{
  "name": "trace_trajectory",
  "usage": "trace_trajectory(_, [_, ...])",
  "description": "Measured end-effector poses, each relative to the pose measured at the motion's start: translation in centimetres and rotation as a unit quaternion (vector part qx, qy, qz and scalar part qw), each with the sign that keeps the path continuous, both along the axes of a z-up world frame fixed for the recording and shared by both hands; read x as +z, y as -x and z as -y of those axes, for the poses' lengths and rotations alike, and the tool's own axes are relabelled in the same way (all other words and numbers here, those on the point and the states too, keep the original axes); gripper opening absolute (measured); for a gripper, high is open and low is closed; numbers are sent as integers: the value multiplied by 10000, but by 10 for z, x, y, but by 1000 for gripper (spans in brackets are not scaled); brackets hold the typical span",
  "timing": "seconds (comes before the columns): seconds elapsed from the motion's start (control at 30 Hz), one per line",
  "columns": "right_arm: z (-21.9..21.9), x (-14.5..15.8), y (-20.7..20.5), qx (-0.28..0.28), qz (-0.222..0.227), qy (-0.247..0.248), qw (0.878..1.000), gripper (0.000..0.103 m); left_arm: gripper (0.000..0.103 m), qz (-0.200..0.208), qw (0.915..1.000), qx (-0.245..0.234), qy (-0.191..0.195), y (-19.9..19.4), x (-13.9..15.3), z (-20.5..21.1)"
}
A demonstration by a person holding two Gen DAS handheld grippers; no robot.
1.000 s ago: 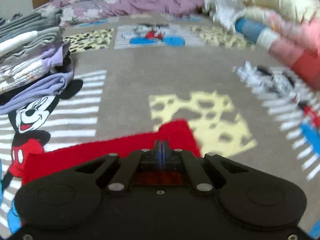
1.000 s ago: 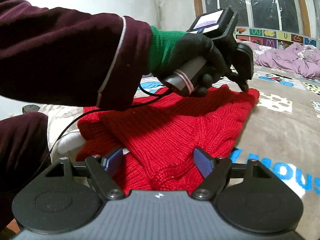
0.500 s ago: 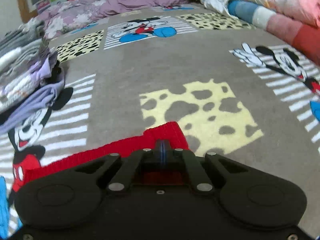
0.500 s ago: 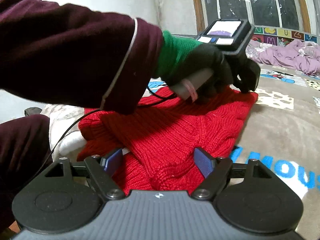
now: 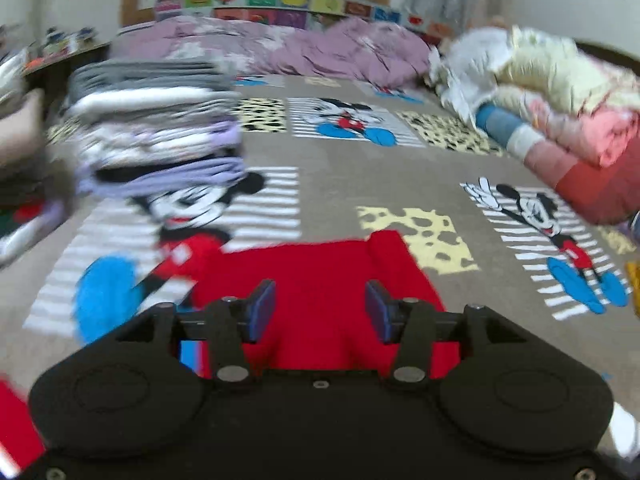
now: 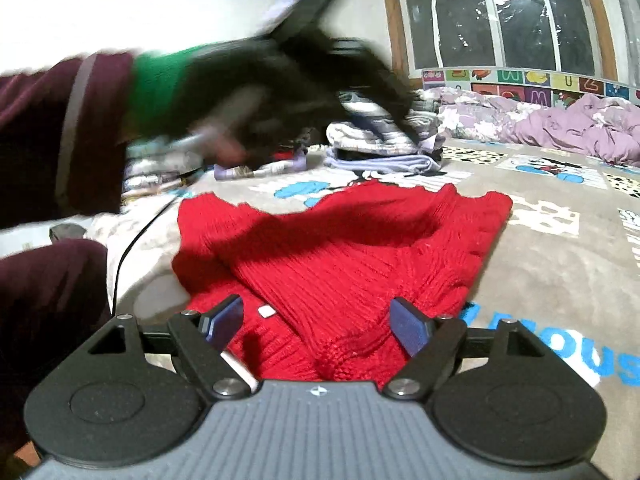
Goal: Fold clothes
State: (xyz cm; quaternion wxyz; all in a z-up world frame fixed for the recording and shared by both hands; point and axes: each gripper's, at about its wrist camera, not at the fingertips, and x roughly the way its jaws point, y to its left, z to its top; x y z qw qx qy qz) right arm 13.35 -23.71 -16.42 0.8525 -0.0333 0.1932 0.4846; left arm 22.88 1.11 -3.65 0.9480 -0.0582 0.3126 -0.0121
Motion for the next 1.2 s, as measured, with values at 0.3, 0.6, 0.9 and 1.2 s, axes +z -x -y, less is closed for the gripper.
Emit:
trace_trajectory(0.3, [0, 7, 19, -132, 252, 87, 9996, 80, 48, 144, 9922, 825, 927, 123, -5, -85])
trace_trajectory(0.6, [-7, 9, 23, -254, 420, 200, 9986, 80, 48, -155, 9688, 1094, 2220, 152, -38, -118])
trace_trajectory(0.9, [-10, 5, 26, -268, 496, 495, 9972, 80, 48, -433, 9626, 1061, 2455, 151, -70, -106])
trace_trajectory(1.2, [-9, 1, 24, -224, 440, 532, 9974, 80, 25, -333, 9657, 1156, 2301, 142, -77, -105])
